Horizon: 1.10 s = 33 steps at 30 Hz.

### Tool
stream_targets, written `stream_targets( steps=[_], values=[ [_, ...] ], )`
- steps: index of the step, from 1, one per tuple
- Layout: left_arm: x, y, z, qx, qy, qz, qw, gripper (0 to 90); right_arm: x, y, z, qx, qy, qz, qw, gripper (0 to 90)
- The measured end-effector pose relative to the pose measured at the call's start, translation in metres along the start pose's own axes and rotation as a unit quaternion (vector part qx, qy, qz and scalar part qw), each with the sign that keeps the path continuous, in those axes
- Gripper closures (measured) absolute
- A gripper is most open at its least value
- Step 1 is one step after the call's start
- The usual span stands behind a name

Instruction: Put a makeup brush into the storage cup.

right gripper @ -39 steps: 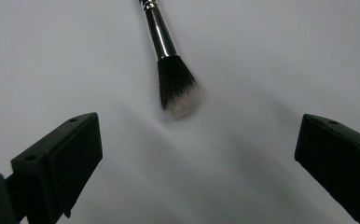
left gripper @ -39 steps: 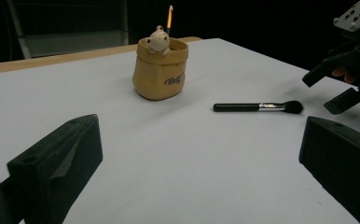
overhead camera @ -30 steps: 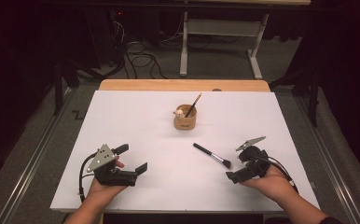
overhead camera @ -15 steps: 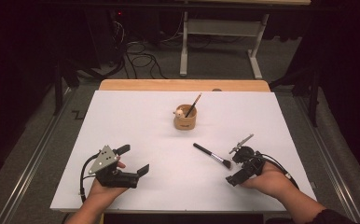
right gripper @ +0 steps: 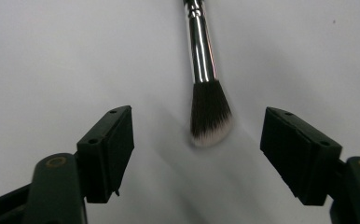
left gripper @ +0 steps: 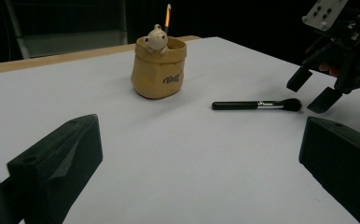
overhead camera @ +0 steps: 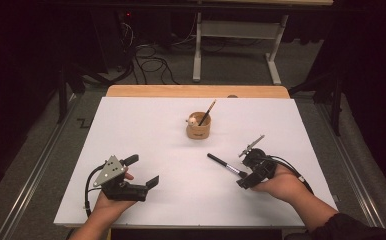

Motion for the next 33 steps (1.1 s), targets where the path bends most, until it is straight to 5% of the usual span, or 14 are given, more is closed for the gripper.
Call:
stream_targets(
  steps=[18, 33],
  values=[
    [0.000, 0.000, 0.000, 0.000, 0.000, 0.001, 1.0000, 0.4, 0.001, 0.011, -0.027, -0.025, -0.018, 0.002, 0.9995, 60.3],
    [0.001, 0.000, 0.001, 0.001, -0.001, 0.001, 1.0000, 0.4, 0.002, 0.025, -0.033, -0.019, -0.019, -0.008, 0.9996, 70.9]
  ],
)
Point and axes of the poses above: each handheld gripper's, and its own axes: y roughly forward along the jaws, z roughly out of its underside, x roughly to its left, the point moved 10 cm from there along y, roughly forward along the jaws, and after that the axes turned 6 degrees about y, right-handed, at the moved point
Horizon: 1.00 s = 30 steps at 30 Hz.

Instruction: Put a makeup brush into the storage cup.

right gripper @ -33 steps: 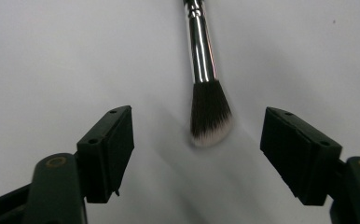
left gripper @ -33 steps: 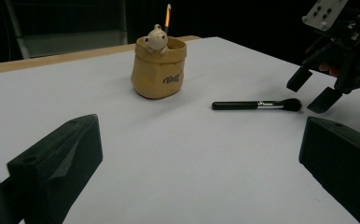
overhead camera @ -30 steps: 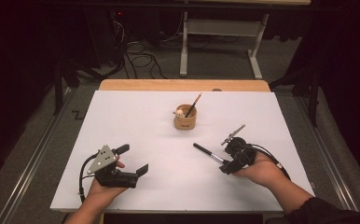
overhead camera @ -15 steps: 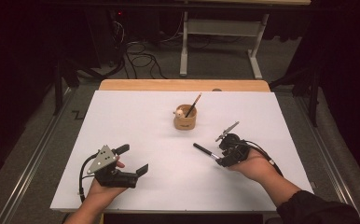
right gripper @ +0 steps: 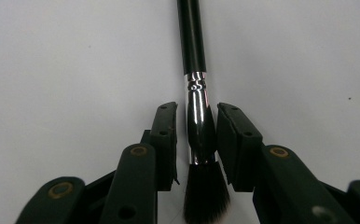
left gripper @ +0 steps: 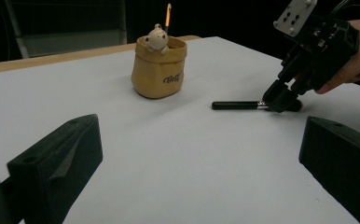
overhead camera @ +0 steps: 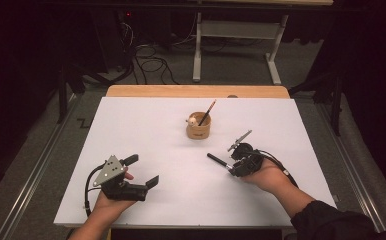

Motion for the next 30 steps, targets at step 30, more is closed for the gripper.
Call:
stream_targets(
  steps=[30],
  values=[
    [-0.0002, -0.0006, 0.0003, 0.000, -0.003, -0.003, 1.0000, 0.4, -0.0028, 0.0026, -0.0023, -0.007, -0.007, -0.001, 1.0000, 78.1]
  ],
)
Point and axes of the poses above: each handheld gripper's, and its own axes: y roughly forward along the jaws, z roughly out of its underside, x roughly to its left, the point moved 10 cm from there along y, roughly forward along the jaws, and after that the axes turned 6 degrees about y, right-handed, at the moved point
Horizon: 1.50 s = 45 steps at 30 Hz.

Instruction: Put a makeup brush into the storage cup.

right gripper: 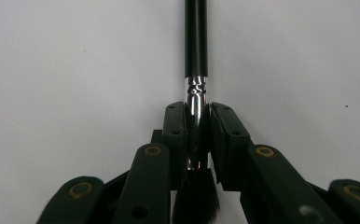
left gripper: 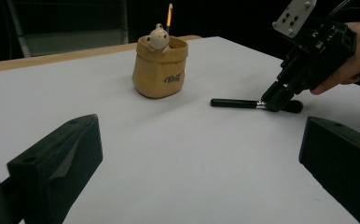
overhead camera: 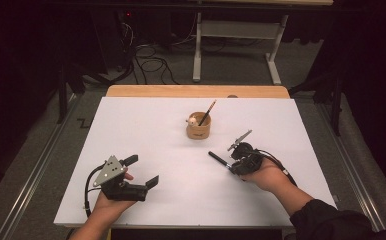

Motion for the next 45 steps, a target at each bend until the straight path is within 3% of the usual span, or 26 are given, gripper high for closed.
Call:
stream_targets(
  steps=[3, 8, 24, 33, 37, 45],
  values=[
    [0.000, 0.000, 0.000, 0.001, 0.001, 0.001, 1.0000, 0.4, 0.001, 0.000, 0.000, 0.004, 0.011, -0.003, 0.9999, 78.1],
    [0.000, 0.001, 0.000, 0.001, 0.001, 0.000, 1.0000, 0.4, 0.000, 0.001, 0.000, 0.007, 0.007, -0.009, 0.9999, 77.0],
    [0.001, 0.000, -0.001, -0.003, -0.001, 0.000, 1.0000, 0.4, 0.001, -0.001, -0.001, 0.017, -0.001, 0.006, 0.9998, 78.3],
    [0.000, 0.001, 0.000, 0.000, 0.000, 0.001, 1.0000, 0.4, 0.009, -0.019, 0.005, 0.017, 0.014, -0.018, 0.9996, 78.3],
    [-0.001, 0.001, 0.000, -0.001, 0.001, 0.001, 1.0000, 0.4, 0.016, -0.029, 0.006, 0.018, 0.008, -0.029, 0.9994, 78.3],
    [-0.001, 0.002, 0.001, 0.003, 0.003, 0.002, 1.0000, 0.4, 0.028, -0.041, 0.014, 0.033, -0.030, -0.041, 0.9981, 78.3]
  ],
)
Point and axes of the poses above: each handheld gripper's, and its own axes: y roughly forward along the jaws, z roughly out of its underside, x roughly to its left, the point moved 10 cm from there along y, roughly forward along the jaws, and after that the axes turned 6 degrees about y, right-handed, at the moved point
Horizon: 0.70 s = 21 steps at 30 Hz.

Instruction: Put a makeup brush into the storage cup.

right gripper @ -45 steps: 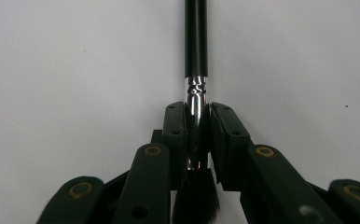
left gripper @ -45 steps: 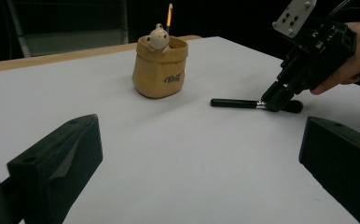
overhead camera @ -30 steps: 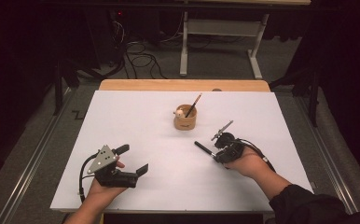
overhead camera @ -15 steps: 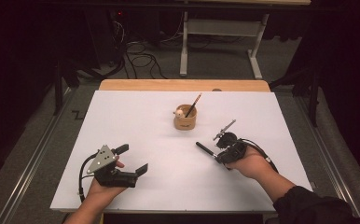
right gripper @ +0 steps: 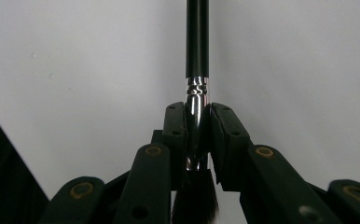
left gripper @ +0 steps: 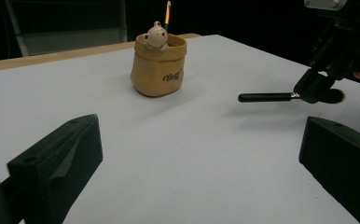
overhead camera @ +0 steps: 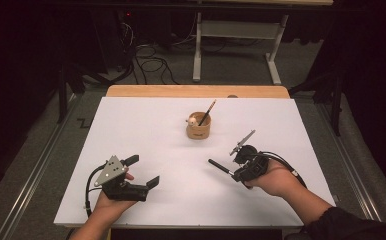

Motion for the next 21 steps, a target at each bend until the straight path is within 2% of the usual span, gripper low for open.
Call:
stream_targets(
  steps=[12, 21],
  values=[
    [-0.001, 0.001, 0.000, 0.001, 0.001, -0.001, 1.0000, 0.4, 0.018, -0.012, 0.001, 0.031, -0.041, 0.000, 0.9987, 78.3],
    [-0.001, 0.000, 0.000, 0.002, 0.004, 0.000, 1.0000, 0.4, 0.028, -0.010, 0.002, 0.063, -0.064, -0.001, 0.9959, 78.3]
  ],
)
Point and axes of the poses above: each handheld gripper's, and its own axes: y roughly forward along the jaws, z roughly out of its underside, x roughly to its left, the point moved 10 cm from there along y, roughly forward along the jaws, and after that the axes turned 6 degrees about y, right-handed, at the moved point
